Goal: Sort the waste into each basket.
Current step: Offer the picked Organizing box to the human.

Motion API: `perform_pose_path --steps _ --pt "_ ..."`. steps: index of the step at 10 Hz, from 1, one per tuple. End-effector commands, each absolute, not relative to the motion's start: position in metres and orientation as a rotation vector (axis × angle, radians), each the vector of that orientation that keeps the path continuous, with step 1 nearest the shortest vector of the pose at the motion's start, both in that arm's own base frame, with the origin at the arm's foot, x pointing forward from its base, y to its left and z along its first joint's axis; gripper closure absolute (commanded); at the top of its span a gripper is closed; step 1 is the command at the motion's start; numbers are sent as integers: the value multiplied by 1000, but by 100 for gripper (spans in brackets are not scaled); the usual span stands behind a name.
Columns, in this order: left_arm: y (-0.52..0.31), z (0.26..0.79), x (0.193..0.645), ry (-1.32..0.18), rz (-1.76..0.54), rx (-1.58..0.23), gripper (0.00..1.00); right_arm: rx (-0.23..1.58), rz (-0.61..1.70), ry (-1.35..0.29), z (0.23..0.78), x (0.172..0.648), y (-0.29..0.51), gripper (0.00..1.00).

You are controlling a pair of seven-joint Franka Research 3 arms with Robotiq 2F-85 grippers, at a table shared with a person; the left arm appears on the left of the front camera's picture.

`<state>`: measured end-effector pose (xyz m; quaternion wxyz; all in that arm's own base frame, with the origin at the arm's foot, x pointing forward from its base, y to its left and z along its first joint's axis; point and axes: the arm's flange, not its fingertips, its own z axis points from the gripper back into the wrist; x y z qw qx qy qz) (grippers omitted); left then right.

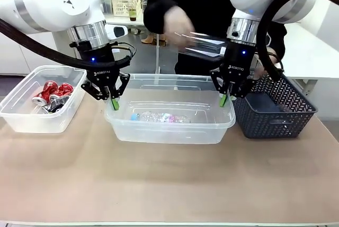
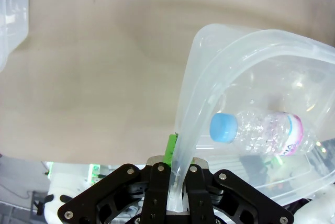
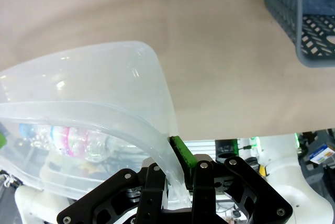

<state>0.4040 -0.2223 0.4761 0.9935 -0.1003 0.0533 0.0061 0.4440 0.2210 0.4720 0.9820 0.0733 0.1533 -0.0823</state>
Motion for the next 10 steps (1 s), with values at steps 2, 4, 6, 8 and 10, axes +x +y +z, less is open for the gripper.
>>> perform_pose_path --steps 2,4,6,8,10 --pt "-220 480 403 103 49 -198 100 148 -160 307 476 445 218 100" --pt "-220 480 403 103 49 -198 100 148 -160 307 476 445 218 100" --pt "-220 480 403 103 49 -198 100 148 -160 307 476 445 218 100" --pt "-220 480 403 103 49 -198 100 148 -160 307 476 445 218 100" --pt "-220 480 403 103 49 -198 100 148 -160 307 476 445 218 100"
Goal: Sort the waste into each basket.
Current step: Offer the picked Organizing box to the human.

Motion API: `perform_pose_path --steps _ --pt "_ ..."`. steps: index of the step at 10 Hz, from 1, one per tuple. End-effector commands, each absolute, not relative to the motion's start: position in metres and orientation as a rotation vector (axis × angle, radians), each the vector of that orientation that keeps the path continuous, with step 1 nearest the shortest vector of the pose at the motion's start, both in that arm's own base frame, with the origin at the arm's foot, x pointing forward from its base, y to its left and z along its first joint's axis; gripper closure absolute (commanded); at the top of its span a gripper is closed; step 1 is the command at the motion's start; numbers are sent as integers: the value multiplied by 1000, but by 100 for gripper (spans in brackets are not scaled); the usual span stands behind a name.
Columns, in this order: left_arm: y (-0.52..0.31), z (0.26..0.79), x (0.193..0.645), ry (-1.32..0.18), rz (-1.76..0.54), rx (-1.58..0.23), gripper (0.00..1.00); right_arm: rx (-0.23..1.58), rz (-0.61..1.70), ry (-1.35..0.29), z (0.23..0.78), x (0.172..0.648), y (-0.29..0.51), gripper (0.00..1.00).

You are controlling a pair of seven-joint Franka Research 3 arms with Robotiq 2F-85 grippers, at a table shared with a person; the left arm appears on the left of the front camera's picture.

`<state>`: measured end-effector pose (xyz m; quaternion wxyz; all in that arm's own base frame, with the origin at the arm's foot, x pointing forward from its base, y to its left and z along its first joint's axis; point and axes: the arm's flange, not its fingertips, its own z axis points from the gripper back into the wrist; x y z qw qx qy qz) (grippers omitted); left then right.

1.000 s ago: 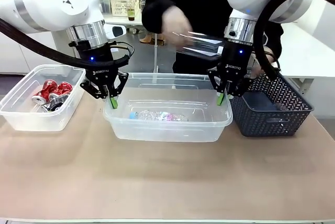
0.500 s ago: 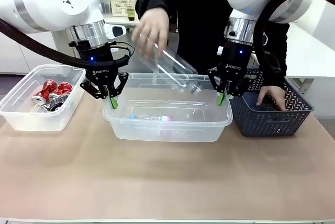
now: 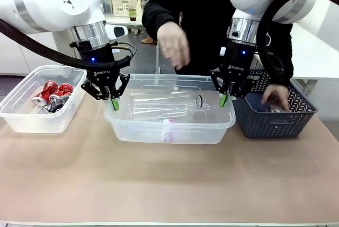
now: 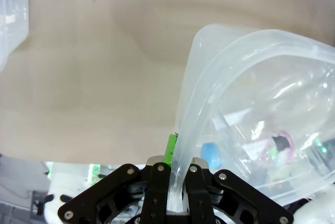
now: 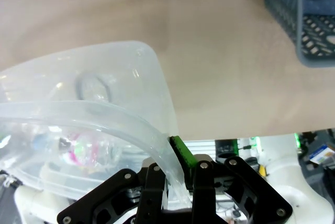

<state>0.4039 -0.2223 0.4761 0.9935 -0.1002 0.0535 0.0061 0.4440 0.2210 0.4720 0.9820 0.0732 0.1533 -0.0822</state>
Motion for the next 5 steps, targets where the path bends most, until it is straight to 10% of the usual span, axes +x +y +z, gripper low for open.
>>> perform_pose_path --steps 1,5 --pt "-220 480 403 103 49 -198 100 148 -160 307 476 445 218 100" --pt "-220 480 403 103 49 -198 100 148 -160 307 476 445 218 100"
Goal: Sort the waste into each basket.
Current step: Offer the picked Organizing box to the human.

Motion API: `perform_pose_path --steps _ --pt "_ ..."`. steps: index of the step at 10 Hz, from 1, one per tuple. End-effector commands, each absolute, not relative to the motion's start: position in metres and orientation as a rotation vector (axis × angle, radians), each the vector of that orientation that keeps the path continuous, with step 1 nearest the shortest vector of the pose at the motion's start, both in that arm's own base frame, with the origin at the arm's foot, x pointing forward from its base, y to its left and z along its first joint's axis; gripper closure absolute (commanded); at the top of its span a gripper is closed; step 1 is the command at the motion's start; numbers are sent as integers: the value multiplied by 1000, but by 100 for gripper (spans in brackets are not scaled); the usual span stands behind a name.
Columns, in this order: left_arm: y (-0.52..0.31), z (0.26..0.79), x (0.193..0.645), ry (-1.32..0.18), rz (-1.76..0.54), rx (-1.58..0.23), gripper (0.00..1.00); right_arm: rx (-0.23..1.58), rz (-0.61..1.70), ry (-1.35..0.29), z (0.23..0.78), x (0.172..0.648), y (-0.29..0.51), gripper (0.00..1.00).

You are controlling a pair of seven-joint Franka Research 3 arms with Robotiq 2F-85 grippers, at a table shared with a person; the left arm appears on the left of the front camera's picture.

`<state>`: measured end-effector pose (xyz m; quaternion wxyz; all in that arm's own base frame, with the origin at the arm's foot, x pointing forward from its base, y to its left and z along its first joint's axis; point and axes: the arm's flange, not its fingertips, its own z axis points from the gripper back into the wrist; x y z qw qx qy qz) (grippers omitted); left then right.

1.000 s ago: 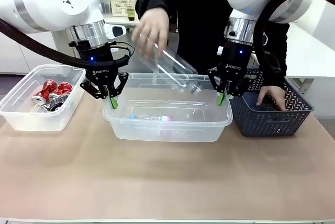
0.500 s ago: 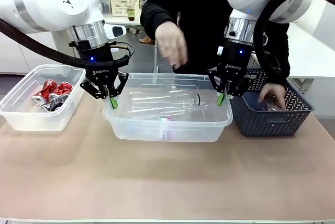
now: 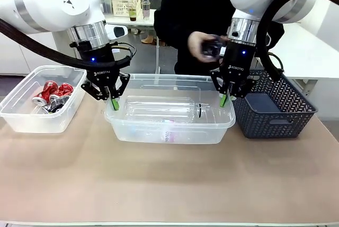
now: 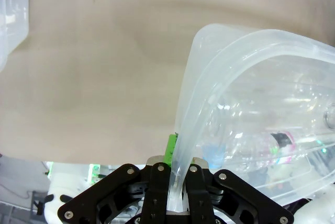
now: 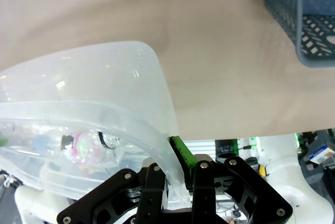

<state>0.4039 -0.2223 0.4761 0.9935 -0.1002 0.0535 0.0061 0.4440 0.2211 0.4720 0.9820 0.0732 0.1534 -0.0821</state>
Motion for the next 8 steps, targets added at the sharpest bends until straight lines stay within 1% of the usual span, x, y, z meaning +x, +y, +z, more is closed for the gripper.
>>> perform_pose_path --steps 1,8 --pt "-220 480 403 103 49 -198 100 148 -160 307 476 445 218 100" --pt "-220 480 403 103 49 -198 100 148 -160 307 476 445 218 100"
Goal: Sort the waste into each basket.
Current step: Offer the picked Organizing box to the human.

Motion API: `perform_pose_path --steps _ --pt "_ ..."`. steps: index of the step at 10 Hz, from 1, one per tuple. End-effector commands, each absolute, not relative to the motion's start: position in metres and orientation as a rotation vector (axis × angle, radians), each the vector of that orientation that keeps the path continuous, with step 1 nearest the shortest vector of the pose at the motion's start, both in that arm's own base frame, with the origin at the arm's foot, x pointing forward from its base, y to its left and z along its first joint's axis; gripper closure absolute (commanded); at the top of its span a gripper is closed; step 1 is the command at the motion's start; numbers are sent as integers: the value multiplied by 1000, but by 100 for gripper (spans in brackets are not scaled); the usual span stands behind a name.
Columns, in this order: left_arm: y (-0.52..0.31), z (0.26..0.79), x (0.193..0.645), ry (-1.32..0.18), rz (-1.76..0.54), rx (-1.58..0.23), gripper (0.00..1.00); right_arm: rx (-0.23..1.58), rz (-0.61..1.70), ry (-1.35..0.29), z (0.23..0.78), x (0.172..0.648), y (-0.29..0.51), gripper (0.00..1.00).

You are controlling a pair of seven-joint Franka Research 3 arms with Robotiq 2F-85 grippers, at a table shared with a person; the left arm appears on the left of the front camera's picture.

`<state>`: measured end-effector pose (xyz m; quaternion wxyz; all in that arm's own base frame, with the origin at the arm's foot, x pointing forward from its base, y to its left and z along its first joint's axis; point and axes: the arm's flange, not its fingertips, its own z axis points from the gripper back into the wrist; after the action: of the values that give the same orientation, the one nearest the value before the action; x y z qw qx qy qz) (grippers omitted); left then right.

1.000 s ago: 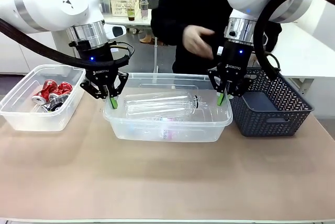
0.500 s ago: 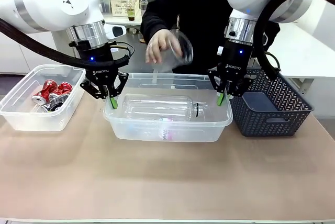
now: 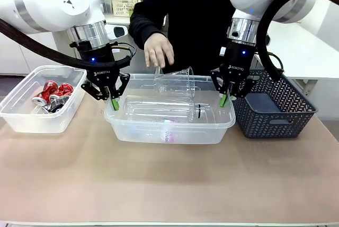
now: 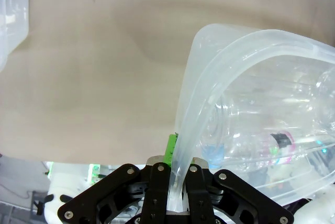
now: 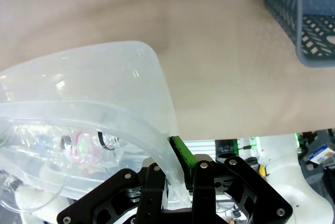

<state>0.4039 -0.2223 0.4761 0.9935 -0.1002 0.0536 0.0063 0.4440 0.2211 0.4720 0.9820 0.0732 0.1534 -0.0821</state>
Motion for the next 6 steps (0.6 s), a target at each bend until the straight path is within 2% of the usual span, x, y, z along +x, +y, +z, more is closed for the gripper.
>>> perform_pose_path --steps 1,6 --pt "-220 480 403 103 49 -198 100 148 -160 307 476 445 218 100" --pt "-220 480 403 103 49 -198 100 148 -160 307 476 445 218 100"
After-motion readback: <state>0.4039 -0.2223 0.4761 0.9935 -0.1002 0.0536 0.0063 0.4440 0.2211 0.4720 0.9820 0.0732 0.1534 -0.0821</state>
